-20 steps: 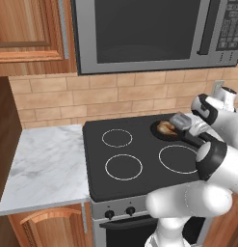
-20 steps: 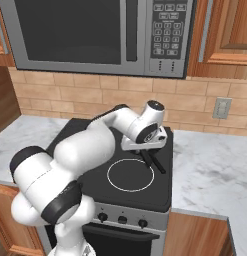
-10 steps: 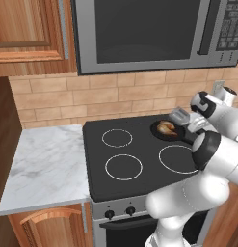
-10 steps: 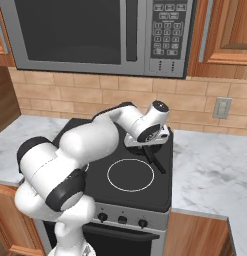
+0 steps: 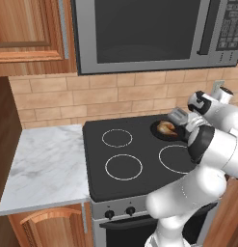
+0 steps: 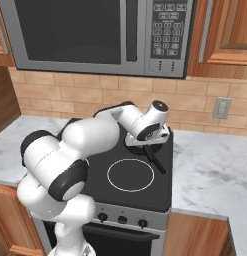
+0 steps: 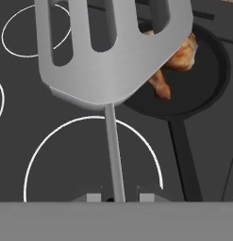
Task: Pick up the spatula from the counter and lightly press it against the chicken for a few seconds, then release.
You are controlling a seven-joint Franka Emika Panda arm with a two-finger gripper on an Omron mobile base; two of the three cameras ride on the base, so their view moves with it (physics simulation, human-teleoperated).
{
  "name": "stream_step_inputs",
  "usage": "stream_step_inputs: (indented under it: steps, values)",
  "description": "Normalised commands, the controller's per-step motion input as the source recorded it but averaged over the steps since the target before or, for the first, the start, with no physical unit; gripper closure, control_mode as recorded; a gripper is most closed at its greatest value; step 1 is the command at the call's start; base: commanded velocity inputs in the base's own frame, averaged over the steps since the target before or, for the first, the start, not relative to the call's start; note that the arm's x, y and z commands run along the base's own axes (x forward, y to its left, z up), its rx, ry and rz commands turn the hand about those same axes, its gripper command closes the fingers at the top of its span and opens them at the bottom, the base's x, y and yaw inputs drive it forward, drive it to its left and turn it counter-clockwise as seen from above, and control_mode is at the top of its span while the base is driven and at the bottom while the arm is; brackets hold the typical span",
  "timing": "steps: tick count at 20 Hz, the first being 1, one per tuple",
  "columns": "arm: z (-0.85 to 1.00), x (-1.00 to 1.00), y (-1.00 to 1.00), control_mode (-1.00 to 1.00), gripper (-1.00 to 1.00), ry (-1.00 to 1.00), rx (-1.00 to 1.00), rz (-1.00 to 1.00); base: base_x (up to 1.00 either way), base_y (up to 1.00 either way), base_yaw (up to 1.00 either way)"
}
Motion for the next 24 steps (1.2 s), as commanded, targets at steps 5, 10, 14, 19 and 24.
stream_step_inputs:
  steps: [5,10,14,19,24]
  values:
    - [-0.08,0.28,0.00,-1.00,1.00,0.07,0.00,0.00,0.00,0.00,0.00]
    - [-0.24,0.23,0.00,-1.00,1.00,0.04,0.00,0.00,0.00,0.00,0.00]
    - [-0.25,0.24,0.00,-1.00,1.00,0.02,0.00,0.00,0.00,0.00,0.00]
    - [-0.09,0.21,0.00,-1.00,1.00,0.00,0.00,0.00,0.00,0.00,0.00]
    - [-0.03,0.20,-0.01,-1.00,1.00,0.00,0.00,0.00,0.00,0.00,0.00]
